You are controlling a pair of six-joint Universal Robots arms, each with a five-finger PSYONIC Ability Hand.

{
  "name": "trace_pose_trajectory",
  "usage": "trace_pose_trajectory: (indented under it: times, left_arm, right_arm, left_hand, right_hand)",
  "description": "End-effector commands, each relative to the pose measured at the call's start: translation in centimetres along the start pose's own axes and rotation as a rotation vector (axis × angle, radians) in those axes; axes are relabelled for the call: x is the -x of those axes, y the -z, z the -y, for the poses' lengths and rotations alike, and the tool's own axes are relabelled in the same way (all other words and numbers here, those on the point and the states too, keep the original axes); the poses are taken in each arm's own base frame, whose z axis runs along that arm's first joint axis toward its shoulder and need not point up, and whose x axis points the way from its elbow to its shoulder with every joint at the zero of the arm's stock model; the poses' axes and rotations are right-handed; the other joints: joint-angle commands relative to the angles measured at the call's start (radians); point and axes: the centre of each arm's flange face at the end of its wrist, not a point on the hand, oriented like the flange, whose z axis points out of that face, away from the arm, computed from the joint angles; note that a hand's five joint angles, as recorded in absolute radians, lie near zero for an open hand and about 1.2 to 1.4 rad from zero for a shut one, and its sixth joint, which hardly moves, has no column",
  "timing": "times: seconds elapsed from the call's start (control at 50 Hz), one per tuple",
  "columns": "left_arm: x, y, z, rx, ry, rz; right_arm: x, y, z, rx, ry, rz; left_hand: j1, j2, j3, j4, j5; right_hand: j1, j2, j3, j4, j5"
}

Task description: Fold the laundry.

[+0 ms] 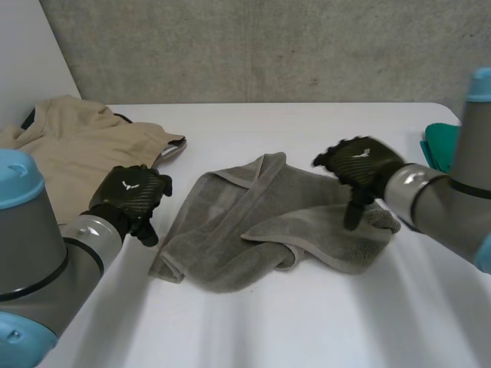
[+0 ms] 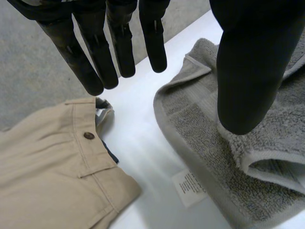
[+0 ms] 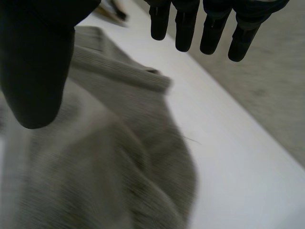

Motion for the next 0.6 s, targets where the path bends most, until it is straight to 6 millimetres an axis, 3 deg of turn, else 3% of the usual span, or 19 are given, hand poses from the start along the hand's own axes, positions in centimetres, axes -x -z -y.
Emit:
trace_pose_trajectory:
  times: [0.02,0.08,0.2,0.3,0.42,0.44,0.46,0.5,0.6]
  left_arm:
    - [0.1,-1.0,-1.7,0.063,0.062,-0.113]
    - [-0.1,-1.7,-2.2,0.076,0.075,-0.149]
    - [-0.5,-3.0,-2.6,0.092,0.085,-0.175]
    - [-1.7,-4.2,-3.7,0.139,0.077,-0.211]
    - [-3.0,-4.9,-4.6,0.174,0.068,-0.249]
    - [-3.1,-4.9,-4.6,0.173,0.067,-0.252]
    - [-3.2,-5.1,-4.6,0.172,0.066,-0.252]
    - [-3.3,-5.5,-4.3,0.158,0.066,-0.248]
    - [-2.6,-6.4,-2.9,0.118,0.062,-0.2]
  right_arm:
    - [6.0,-2.1,1.2,0.036,0.047,0.198]
    - [7.8,-3.3,0.6,0.053,0.068,0.229]
    - [9.5,-5.2,-0.5,0.081,0.091,0.22]
    - [10.4,-6.7,-1.5,0.098,0.115,0.212]
    - [10.0,-7.8,-2.1,0.1,0.158,0.181]
    - [9.9,-7.9,-2.0,0.092,0.174,0.172]
    - [9.7,-7.9,-1.9,0.088,0.176,0.167]
    - [9.0,-7.7,-0.7,0.04,0.177,0.139]
    - [5.9,-6.2,2.3,-0.06,0.144,0.046]
  left_hand:
    - [-0.023,-0.02,-0.024,-0.012,-0.008]
    - [-0.032,-0.029,-0.033,-0.021,-0.016]
    - [-0.026,-0.023,-0.027,-0.015,-0.011]
    - [0.024,0.027,0.022,0.035,0.039]
    - [0.281,0.284,0.28,0.292,0.297]
    - [0.375,0.378,0.374,0.386,0.391]
    - [0.495,0.498,0.494,0.506,0.511]
    - [0.887,0.89,0.886,0.898,0.903]
    - [0.89,0.893,0.888,0.901,0.905]
  right_hand:
    - [0.088,0.082,0.083,0.084,0.076]
    - [0.091,0.085,0.086,0.087,0.079]
    - [0.103,0.097,0.097,0.099,0.091]
    - [0.296,0.29,0.291,0.292,0.284]
    - [0.745,0.739,0.74,0.741,0.733]
    - [1.039,1.033,1.034,1.035,1.027]
    - [1.15,1.144,1.145,1.146,1.138]
    - [1.151,1.145,1.146,1.147,1.139]
    - [1.151,1.145,1.146,1.147,1.139]
